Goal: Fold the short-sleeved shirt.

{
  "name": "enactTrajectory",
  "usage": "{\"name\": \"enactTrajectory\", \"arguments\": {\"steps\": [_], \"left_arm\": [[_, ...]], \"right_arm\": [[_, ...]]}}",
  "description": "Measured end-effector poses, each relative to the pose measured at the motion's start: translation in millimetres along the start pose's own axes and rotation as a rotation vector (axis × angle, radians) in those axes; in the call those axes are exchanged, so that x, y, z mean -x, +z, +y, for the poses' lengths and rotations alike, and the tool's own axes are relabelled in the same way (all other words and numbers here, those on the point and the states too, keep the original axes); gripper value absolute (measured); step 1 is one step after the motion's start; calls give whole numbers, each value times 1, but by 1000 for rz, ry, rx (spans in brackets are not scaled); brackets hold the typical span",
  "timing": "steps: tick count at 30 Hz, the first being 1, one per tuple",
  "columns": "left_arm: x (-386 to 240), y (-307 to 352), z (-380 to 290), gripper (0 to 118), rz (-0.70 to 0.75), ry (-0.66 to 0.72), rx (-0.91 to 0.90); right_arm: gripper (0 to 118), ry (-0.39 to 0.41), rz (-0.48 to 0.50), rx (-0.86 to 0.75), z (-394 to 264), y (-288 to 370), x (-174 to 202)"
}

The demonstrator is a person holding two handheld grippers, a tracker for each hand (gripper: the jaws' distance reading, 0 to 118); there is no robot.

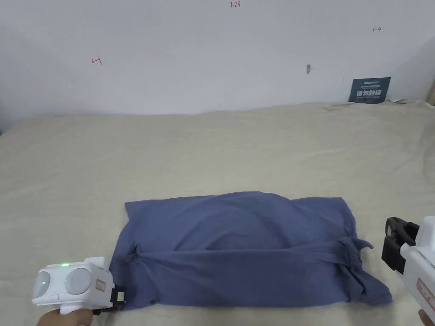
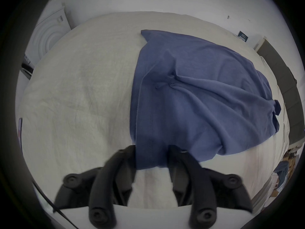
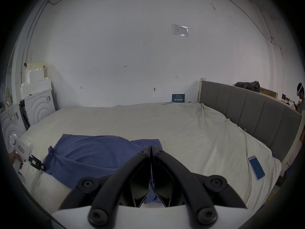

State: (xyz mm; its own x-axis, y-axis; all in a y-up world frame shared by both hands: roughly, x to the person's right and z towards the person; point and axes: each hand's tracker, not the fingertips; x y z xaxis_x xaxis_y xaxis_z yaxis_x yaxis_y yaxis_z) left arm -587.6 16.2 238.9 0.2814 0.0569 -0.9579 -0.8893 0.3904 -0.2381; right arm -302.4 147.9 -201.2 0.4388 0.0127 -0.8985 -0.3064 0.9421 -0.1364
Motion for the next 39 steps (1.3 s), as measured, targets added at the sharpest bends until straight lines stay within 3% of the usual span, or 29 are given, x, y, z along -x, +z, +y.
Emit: {"name": "enactTrajectory", "arguments": {"steps": [1,5,12,13,14,15,17,20,27,29,31,32,33,36,39], "left_arm": [[6,0,4,6,-34,0,-15],[0,14,9,3,-39,-46,-44],[5,29,14,3,-71,-43,-98],[6,31,15,3,-72,-43,-102],[8,32,16,3,-75,-42,-105],[9,33,16,3,-76,-40,-110],[9,38,14,3,-81,-33,-117],[11,39,13,3,-86,-33,-121],[13,36,11,3,-94,-18,-116],[10,39,8,3,-89,-20,-117],[10,39,6,3,-90,-15,-119],[13,36,6,3,-91,-9,-120],[14,35,6,3,-91,-6,-120],[16,36,3,3,-86,17,-131],[21,44,-2,3,-91,40,-157]], "right_arm": [[1,-15,8,20,0,-1,-2],[1,-153,76,143,-6,-18,-17],[4,-116,30,412,-51,-83,-27],[11,-107,14,457,-58,-94,-27],[27,-87,-4,499,-66,-102,-27],[59,-98,-26,523,-72,-109,-28],[93,-122,-38,562,-84,-123,-31],[97,-138,-62,577,-92,-129,-28],[92,-80,-80,677,-106,-138,-17],[72,-75,-58,677,-108,-135,-15],[38,-138,7,652,-105,-124,-10],[19,-128,-6,646,-103,-120,-8],[12,-151,40,627,-100,-116,-7],[11,-133,29,607,-96,-116,-21],[11,-175,52,588,-87,-105,-34]]}}
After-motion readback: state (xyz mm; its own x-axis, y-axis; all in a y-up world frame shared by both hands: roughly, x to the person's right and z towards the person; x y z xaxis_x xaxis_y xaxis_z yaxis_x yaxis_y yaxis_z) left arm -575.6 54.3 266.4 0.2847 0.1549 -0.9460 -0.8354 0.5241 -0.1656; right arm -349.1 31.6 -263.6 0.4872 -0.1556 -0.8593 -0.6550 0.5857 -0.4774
